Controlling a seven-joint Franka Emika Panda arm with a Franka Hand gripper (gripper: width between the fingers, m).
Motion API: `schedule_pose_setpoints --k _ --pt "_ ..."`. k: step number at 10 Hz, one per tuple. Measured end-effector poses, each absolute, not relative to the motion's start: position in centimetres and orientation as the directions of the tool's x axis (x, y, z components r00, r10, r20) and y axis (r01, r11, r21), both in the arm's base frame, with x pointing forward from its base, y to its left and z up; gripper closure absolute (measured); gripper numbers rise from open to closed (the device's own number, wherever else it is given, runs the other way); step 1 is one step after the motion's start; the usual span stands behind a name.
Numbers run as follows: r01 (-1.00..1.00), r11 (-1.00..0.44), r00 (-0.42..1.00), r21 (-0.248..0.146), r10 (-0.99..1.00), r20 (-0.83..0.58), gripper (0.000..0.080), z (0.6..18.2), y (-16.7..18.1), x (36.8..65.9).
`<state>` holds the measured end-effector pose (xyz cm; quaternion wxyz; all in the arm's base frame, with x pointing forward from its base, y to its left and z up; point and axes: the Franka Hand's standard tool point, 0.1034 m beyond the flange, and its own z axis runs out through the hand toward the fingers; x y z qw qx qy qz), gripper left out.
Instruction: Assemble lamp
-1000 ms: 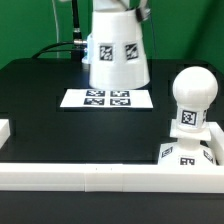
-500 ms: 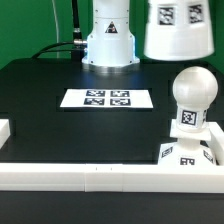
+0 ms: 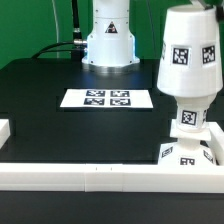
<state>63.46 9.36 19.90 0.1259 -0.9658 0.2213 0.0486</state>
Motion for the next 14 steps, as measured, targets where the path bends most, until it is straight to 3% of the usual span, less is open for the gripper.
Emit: schedule_pose_setpoints --k 2,5,10,12,13,14 --pt "-0.445 -0.872 0.893 -0.204 -0.414 -0.178 0.0754 17.5 9.3 63.0" --pt "-0.451 -0.872 0.888 -0.191 -0.416 -0.198 0.0754 15.7 9.2 62.6" --pt "-0.442 -0.877 0.892 -0.19 -0.407 -0.199 0.0746 15.4 8.9 62.5" --pt "-0.439 -0.878 0.894 -0.193 -0.404 -0.196 0.0387 15.6 8.7 62.7" --pt "-0.438 -0.878 0.894 -0.194 -0.404 -0.194 0.0387 15.7 8.7 62.7" --pt "-0.437 -0.878 0.894 -0.194 -0.402 -0.195 0.0251 15.8 8.7 62.8"
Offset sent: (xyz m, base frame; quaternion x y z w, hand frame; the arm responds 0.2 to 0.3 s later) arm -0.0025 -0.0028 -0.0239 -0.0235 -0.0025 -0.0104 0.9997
